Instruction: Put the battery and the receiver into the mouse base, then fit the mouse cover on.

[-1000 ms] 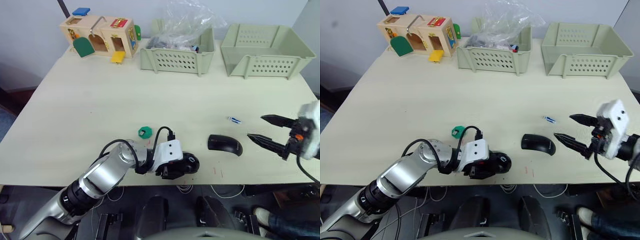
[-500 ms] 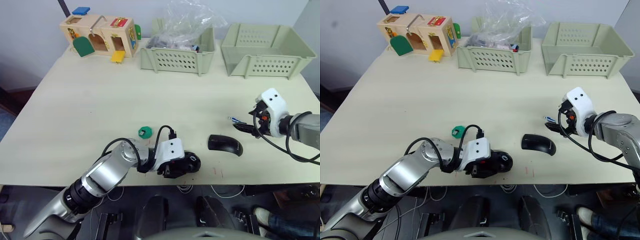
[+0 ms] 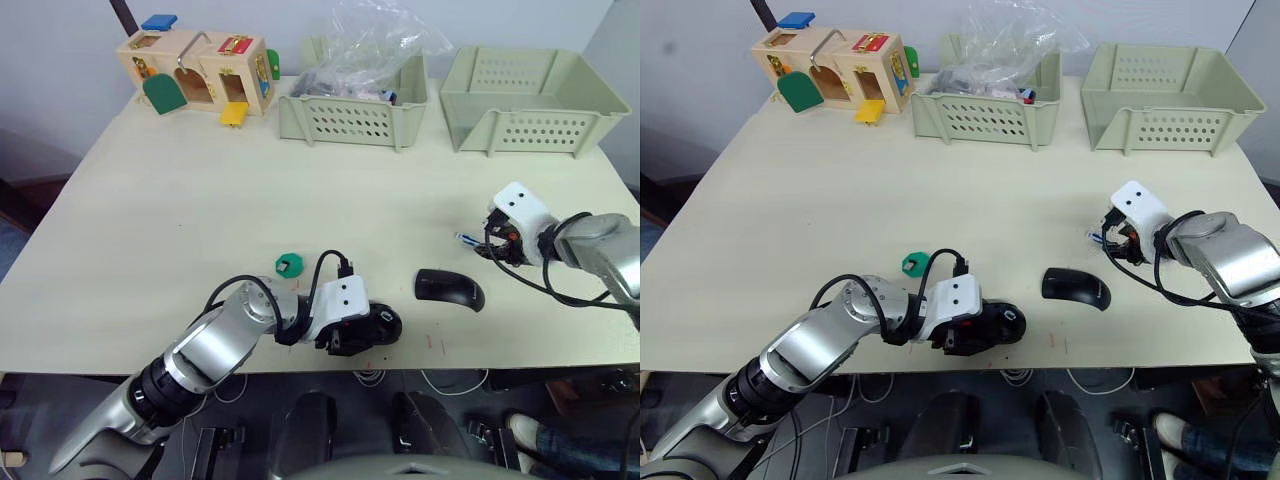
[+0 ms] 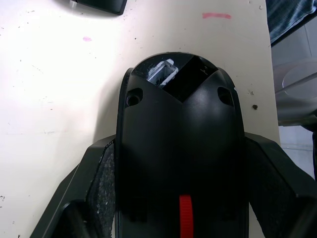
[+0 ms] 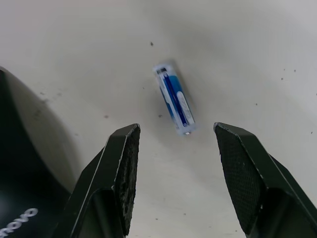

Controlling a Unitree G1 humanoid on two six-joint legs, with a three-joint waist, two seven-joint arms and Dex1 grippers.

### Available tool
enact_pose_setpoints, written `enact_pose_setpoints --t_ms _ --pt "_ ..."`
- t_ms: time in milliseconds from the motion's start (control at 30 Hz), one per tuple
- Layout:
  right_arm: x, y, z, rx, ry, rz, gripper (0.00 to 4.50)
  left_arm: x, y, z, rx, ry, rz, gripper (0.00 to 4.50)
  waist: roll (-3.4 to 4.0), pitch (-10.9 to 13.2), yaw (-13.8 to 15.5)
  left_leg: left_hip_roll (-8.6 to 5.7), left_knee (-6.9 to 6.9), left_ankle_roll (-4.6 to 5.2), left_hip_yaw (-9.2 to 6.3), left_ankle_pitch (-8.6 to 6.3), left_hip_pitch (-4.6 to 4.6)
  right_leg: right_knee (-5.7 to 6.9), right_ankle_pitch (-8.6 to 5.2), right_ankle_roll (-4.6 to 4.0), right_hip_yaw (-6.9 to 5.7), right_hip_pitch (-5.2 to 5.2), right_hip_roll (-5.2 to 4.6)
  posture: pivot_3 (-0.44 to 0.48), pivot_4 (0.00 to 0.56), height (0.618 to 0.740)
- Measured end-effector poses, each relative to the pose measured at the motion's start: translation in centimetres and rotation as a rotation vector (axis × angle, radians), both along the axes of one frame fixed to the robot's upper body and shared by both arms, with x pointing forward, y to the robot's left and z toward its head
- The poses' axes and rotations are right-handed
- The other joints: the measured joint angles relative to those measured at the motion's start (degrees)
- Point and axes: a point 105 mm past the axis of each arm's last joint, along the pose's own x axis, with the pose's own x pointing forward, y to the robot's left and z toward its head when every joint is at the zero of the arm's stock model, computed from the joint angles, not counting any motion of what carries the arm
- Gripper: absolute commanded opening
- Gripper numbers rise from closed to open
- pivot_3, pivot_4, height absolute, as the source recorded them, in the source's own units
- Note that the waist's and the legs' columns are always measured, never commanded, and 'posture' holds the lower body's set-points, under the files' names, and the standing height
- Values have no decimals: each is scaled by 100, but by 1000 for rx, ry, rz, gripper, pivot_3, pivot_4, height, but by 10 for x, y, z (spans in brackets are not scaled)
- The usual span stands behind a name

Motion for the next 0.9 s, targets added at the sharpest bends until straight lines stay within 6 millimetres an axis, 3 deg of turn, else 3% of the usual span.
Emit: enact_pose_setpoints --t_ms 133,333,900 --pt "2 2 -10 -7 38 8 2506 0 0 0 0 -1 0 2969 1 0 0 0 0 0 1 0 0 0 0 0 0 0 0 0 150 740" --pt "12 7 -12 5 28 13 2506 0 -1 0 -2 -3 -2 2969 1 0 1 0 0 0 0 0 -1 0 2 2 0 0 0 0 150 740" --pt "14 6 -14 19 23 -1 2506 1 -1 0 -2 -8 -4 2969 1 1 -2 0 0 0 0 0 0 0 3 4 0 0 0 0 150 740"
